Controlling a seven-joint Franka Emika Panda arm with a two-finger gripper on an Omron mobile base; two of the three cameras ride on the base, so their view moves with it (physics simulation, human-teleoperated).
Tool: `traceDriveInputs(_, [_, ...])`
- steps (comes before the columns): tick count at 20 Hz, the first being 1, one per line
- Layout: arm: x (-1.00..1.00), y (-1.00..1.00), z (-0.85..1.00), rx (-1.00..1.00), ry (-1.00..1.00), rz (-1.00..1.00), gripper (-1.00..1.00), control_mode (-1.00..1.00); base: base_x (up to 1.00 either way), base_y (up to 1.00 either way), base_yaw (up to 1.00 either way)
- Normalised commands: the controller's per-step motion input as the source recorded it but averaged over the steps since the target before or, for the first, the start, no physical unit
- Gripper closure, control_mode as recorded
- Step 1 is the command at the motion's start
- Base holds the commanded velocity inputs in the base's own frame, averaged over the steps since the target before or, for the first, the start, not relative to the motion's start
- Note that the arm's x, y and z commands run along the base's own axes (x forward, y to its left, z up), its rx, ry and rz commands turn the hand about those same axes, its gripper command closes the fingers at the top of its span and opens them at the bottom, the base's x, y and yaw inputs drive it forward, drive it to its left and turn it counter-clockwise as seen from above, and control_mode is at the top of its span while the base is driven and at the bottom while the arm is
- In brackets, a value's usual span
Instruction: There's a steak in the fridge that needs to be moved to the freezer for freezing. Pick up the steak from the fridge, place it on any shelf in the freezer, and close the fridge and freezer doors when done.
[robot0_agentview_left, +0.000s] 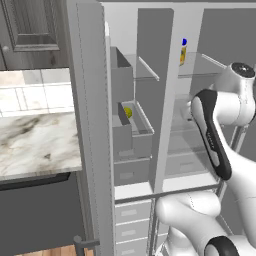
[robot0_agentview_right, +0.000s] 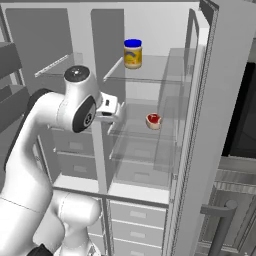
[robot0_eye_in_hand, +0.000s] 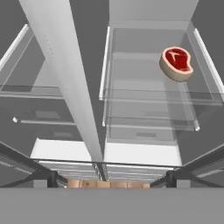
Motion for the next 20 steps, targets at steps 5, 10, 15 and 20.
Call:
traceDriveInputs(5, [0.09, -0.17, -0.05, 0.00, -0.05, 0.00, -1.00, -1.00, 0.00, 0.00, 0.00])
traceDriveInputs(10, [0.20, -0.15, -0.01, 0.00, 0.02, 0.00, -1.00, -1.00, 0.00, 0.00, 0.00])
traceDriveInputs(15, [0.28, -0.31, 0.00, 0.00, 0.04, 0.00, -1.00, -1.00, 0.00, 0.00, 0.00])
traceDriveInputs(20, [0.35, -0.21, -0.07, 0.00, 0.02, 0.00, -1.00, -1.00, 0.00, 0.00, 0.00])
